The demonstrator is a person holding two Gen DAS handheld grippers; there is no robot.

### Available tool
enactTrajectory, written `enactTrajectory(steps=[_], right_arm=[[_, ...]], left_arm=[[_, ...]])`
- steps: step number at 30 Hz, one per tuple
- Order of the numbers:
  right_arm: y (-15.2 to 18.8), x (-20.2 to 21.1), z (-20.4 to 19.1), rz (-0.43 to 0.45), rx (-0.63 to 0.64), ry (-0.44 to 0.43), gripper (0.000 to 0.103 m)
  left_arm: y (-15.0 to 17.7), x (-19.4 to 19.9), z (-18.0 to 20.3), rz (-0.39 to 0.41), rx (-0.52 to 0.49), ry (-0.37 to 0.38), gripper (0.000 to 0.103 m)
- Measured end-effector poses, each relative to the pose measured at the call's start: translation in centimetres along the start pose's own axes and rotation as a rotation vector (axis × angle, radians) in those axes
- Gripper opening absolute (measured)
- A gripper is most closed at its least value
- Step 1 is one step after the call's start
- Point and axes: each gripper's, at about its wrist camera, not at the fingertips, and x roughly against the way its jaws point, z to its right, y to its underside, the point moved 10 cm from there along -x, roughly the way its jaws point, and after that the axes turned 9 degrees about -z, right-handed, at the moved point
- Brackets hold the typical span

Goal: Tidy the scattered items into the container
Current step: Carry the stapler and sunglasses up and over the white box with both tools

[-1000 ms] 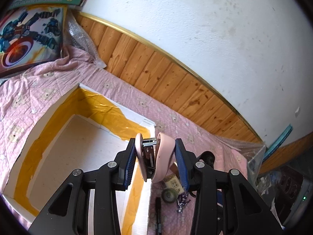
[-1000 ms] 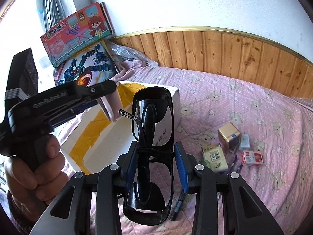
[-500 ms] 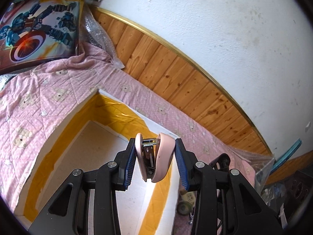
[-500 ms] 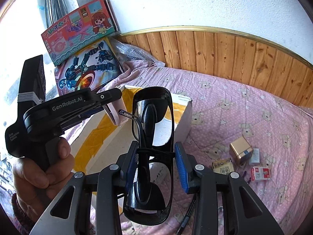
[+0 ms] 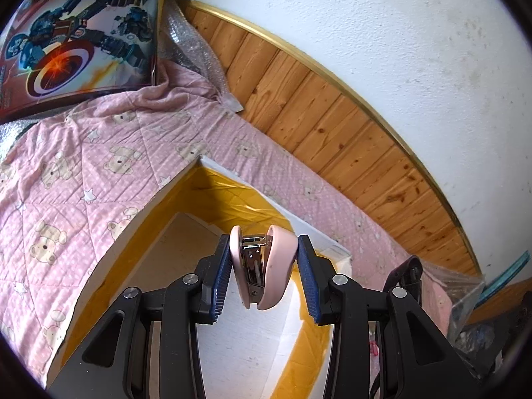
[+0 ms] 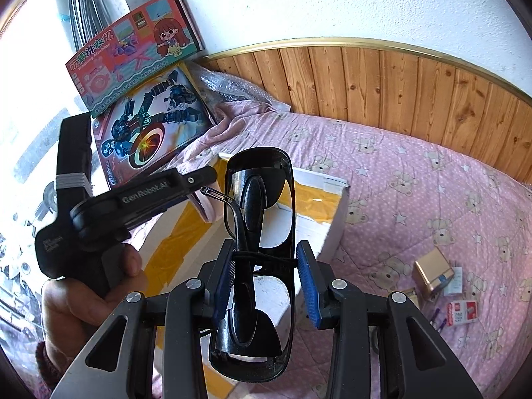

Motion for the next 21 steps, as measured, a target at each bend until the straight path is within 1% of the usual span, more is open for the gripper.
enactTrajectory(steps=[8,12,16,21], right_arm=[[-1.2,-2.1,-0.6,-0.027,-0.015,-0.016,0.038],[-1.7,-3.4,-0.4,-0.049,-0.027,-0.023,0.038],[-2.0,-5.4,-0.2,-0.089,-0.034,-0.014,0.038],[-2.3,-7.3,-0.1,-0.121,-0.011,0.018,0.038]], left_arm=[[-0.6,-2.3,-1.5,-0.038,0.034,-0.034,0.04],[-0.6,-3.7,-2.3,-0.069,0.047,-0.058,0.04],[-0.5,-4.6,-2.9,-0.092,0.065,-0.07,0.04],[-0.7,-5.4,-3.7,-0.11,0.085,-0.08,0.04]])
